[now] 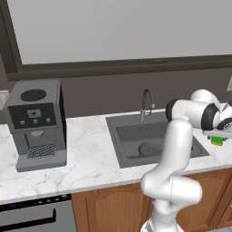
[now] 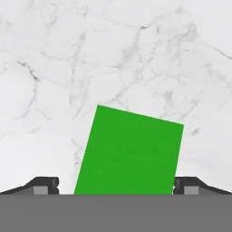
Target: Pick the pan and sponge and place them into the sink. Then turn on the water.
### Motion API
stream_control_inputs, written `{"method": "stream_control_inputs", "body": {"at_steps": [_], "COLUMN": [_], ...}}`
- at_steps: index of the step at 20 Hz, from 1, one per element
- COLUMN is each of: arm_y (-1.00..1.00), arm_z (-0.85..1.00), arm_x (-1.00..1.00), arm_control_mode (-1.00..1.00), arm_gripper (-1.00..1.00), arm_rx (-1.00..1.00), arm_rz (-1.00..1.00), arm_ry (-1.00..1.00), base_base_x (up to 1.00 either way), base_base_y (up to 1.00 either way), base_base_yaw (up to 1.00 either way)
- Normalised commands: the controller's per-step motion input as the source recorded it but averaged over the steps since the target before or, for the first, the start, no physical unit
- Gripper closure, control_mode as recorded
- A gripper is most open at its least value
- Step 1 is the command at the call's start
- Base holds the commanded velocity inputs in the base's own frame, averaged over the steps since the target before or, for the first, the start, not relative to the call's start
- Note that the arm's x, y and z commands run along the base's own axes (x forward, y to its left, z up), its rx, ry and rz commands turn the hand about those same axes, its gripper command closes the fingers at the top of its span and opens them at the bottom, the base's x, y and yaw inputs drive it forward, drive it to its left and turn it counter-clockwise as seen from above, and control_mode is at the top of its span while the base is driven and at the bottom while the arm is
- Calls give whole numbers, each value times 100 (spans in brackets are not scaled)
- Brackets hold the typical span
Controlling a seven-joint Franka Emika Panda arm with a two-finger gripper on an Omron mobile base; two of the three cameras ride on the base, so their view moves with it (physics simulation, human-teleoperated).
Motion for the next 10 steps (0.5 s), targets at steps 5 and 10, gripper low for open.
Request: {"method": "stream_control_inputs", "body": {"at_steps": [5, 10], "arm_y": [-8, -5], "arm_z": [-15, -15], "arm_x": [9, 8], "arm_control_mode": [-100, -100], "arm_gripper": [-100, -100], "arm_rx": [1, 1], "arm_rz": [0, 0], "arm_ry": [0, 0], "base_base_x": [0, 0], "base_base_y": [0, 0], "base_base_yaw": [0, 0]}}
